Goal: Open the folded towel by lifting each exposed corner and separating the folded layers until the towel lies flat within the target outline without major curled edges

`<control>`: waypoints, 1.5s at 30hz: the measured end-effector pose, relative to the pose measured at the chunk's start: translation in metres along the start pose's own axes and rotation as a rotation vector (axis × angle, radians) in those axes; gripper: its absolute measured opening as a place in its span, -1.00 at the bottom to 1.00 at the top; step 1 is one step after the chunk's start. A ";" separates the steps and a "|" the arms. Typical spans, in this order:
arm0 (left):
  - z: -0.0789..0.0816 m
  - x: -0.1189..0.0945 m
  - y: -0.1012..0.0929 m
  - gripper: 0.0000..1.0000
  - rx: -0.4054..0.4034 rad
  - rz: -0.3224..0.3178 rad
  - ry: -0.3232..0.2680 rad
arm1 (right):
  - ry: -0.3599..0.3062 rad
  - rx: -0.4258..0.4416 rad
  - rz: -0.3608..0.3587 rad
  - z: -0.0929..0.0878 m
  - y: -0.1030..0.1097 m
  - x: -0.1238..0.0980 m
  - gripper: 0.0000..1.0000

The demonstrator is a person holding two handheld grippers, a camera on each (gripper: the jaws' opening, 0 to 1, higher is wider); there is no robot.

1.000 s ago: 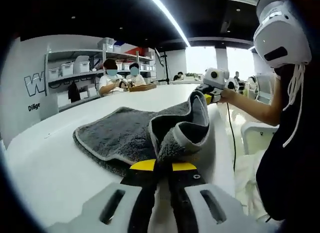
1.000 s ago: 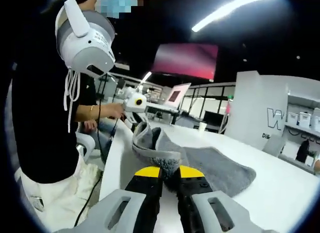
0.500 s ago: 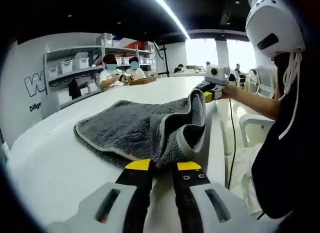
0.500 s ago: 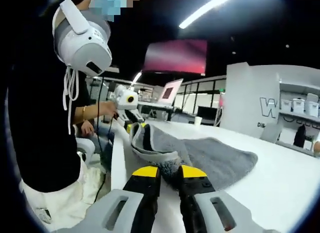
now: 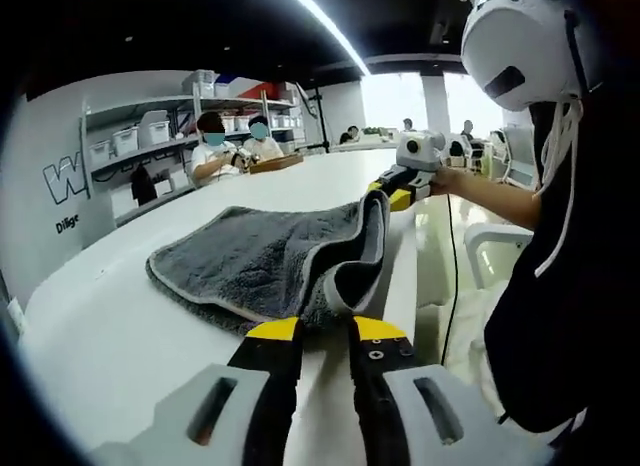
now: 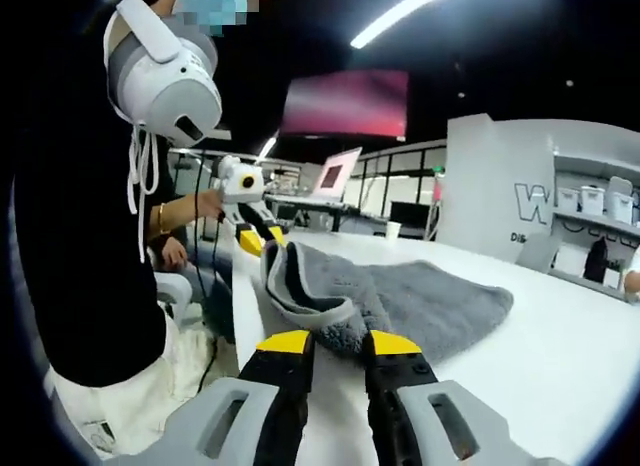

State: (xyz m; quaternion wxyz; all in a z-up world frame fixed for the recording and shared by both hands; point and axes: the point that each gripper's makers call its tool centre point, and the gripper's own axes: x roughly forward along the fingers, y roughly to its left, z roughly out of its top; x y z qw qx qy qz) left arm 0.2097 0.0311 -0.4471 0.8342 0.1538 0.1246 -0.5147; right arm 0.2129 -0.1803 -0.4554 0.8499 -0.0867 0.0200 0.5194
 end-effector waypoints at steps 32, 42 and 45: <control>0.007 0.047 0.007 -0.57 0.191 0.073 0.098 | -0.020 -0.098 -0.027 0.037 0.013 0.004 -0.67; 0.003 0.040 0.016 -0.90 0.149 0.125 0.101 | 0.003 -0.114 -0.016 0.036 0.013 0.022 -0.65; 0.004 0.041 0.015 -0.94 0.145 0.126 0.097 | 0.004 -0.119 -0.014 0.040 0.014 0.029 -0.63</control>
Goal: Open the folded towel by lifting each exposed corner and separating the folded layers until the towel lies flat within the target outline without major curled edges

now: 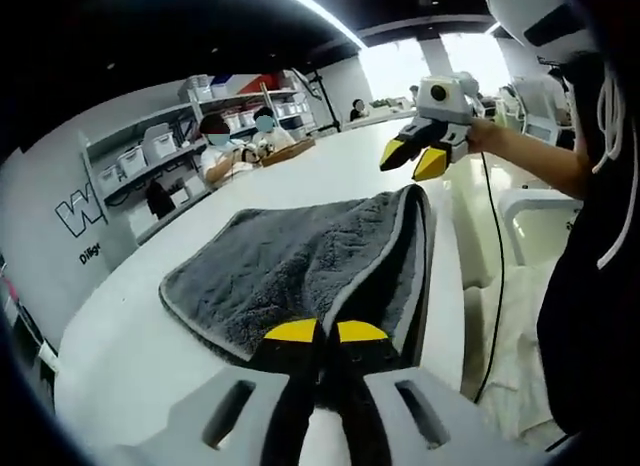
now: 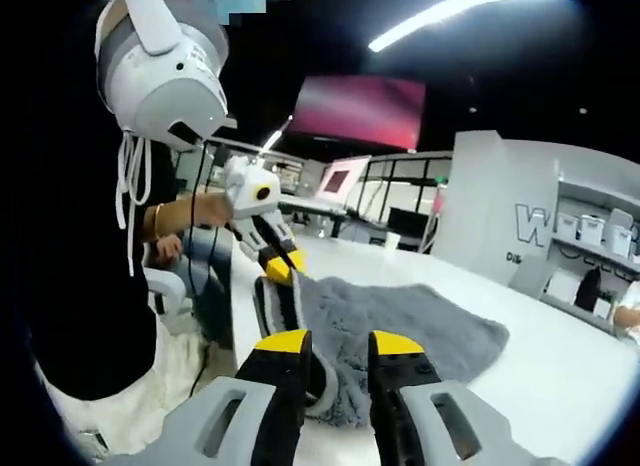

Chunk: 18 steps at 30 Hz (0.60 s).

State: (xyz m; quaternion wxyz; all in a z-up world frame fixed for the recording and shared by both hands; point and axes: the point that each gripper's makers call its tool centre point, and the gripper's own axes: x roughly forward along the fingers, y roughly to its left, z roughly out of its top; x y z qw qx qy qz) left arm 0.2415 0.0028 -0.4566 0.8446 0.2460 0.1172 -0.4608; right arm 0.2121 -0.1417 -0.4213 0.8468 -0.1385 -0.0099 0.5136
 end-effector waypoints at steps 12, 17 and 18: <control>0.031 -0.012 0.014 -0.95 0.068 0.075 -0.042 | -0.089 -0.115 0.127 0.068 0.020 0.042 -0.64; 0.042 -0.015 0.014 -0.95 0.089 0.077 -0.065 | -0.049 -0.168 0.155 0.071 0.025 0.052 -0.63; 0.043 -0.015 0.014 -0.95 0.104 0.078 -0.060 | -0.037 -0.182 0.161 0.072 0.027 0.057 -0.63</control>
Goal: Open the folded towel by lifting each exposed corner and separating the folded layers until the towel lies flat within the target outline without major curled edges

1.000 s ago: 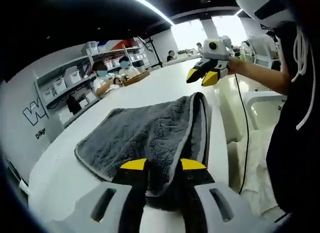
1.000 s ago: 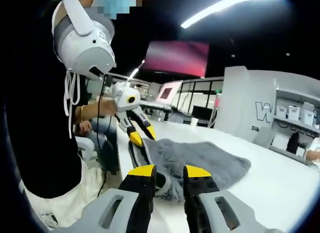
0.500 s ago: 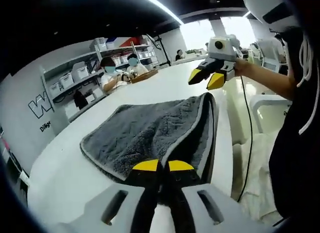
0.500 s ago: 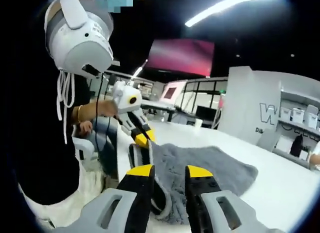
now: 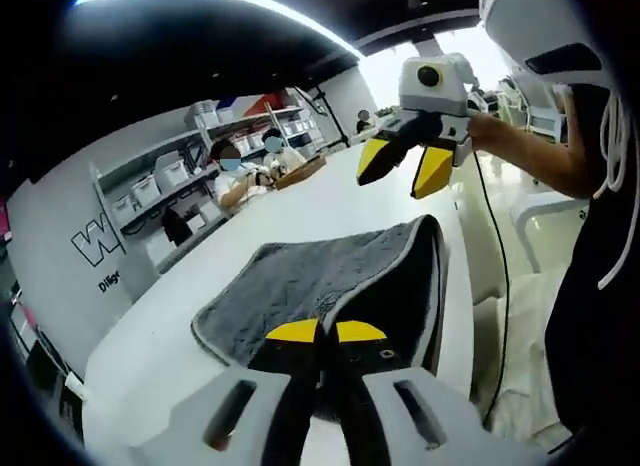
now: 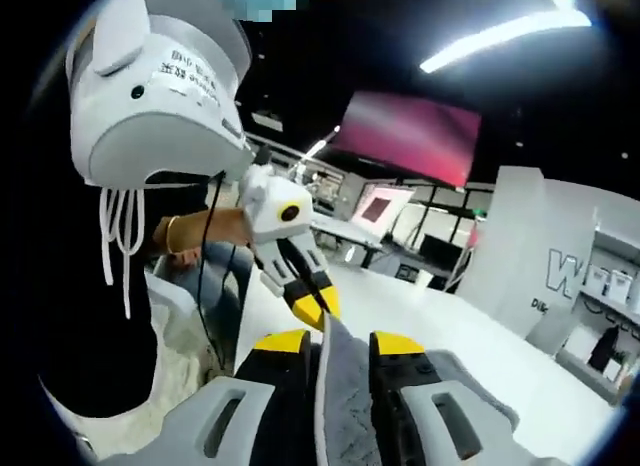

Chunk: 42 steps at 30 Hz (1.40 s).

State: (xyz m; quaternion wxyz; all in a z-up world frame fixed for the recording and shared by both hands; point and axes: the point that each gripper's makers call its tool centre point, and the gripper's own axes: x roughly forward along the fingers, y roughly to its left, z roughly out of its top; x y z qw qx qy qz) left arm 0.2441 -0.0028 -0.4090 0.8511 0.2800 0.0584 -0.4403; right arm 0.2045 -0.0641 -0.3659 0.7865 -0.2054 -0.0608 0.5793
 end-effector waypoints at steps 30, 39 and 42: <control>0.007 -0.001 0.002 -0.95 0.243 -0.019 0.076 | 0.275 -0.243 0.077 -0.031 0.004 0.067 -0.65; 0.007 0.000 0.001 -0.95 0.261 -0.028 0.074 | 0.315 -0.300 0.106 -0.040 0.005 0.081 -0.65; 0.006 0.001 -0.001 -0.95 0.270 -0.036 0.082 | 0.340 -0.318 0.109 -0.045 0.005 0.085 -0.65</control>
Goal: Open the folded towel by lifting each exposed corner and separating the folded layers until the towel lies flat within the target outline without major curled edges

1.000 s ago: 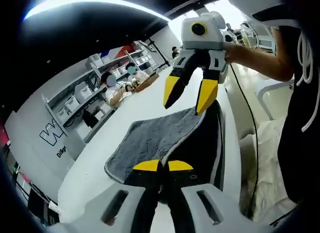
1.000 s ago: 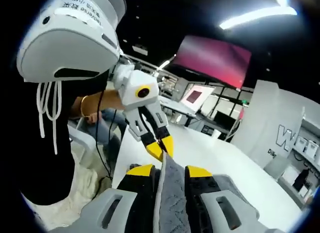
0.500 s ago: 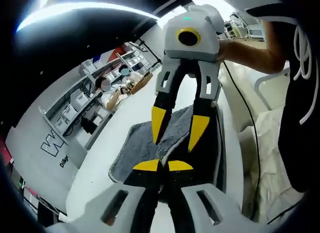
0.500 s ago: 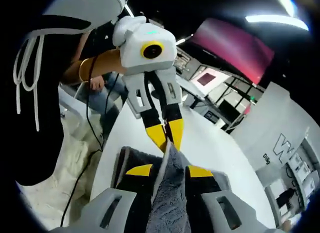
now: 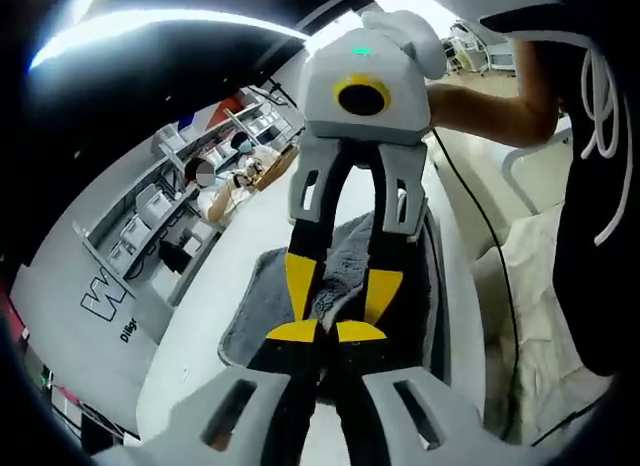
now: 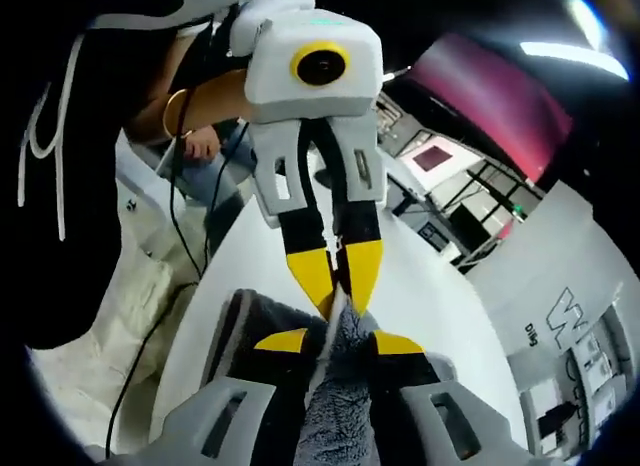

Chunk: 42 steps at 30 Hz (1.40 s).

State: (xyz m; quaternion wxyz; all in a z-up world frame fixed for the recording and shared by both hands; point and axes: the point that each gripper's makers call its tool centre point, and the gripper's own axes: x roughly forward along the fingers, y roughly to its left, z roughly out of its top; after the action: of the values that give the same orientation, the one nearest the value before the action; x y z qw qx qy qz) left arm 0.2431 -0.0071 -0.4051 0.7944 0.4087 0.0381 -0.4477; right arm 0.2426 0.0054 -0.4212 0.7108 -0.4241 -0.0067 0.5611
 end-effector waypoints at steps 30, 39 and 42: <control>0.013 -0.003 0.008 -0.94 -0.141 0.026 -0.122 | -0.044 0.129 -0.063 -0.006 -0.017 0.004 -1.00; 0.023 -0.013 0.019 -0.94 -0.509 0.009 -0.349 | -0.076 0.137 -0.201 0.001 -0.036 -0.007 -1.00; 0.026 -0.016 0.022 -0.92 -0.529 0.024 -0.372 | -0.084 0.157 -0.232 0.001 -0.041 -0.009 -1.00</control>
State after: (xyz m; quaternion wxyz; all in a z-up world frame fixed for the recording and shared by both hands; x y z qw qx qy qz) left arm 0.2419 -0.0080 -0.3681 0.8718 0.0995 0.0024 -0.4797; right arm 0.2714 -0.0022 -0.3911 0.8010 -0.3398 -0.0413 0.4912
